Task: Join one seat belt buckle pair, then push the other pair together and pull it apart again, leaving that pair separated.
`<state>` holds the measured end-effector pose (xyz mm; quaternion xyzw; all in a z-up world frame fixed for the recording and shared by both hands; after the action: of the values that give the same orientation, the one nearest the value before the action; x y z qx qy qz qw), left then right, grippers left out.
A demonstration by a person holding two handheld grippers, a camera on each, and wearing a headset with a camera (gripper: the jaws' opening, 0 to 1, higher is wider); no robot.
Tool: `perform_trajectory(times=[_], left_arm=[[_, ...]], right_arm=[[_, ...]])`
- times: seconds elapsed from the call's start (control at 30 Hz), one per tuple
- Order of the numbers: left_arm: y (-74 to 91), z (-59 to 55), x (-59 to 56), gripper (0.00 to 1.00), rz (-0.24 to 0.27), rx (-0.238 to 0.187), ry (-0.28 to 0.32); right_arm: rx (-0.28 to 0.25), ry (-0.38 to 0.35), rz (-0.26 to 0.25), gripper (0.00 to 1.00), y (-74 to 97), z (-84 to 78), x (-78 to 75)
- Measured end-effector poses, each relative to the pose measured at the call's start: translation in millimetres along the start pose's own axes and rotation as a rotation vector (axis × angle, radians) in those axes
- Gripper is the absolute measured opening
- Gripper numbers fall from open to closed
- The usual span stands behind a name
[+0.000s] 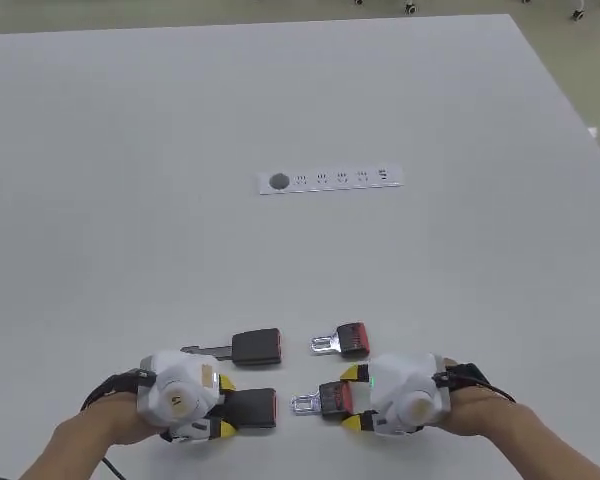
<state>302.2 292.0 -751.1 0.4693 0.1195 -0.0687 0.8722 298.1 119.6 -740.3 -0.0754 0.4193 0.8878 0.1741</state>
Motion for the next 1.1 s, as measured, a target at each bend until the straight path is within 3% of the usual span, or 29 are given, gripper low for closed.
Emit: perform_trajectory(times=[0.83, 0.93, 1.1], left_arm=[[0.3, -0.3, -0.2, 0.31, 0.008, -0.009, 0.022], [2.1, 3.7, -2.3, 0.31, 0.008, -0.008, 0.022], [1.7, 3.1, -2.3, 0.31, 0.009, -0.012, 0.024]], right_arm=[[-0.035, -0.002, 0.011, 0.31, -11.9, 32.5, 8.2], [-0.039, -0.002, 0.012, 0.31, -12.4, 36.2, 9.2], [-0.029, -0.004, 0.011, 0.3, -16.0, 31.2, 8.1]])
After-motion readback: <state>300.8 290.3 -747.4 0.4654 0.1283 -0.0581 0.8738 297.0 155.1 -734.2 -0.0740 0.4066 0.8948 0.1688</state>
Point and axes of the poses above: the centre of the closed fingertips' face, and the gripper's own axes: y roughly backward along the fingers, x roughly to its left, z roughly out of its top, the point moved 3 cm from there along y, roughly backward along the fingers, and after that the axes turned 15 degrees about -z, right-handed, at the moved point
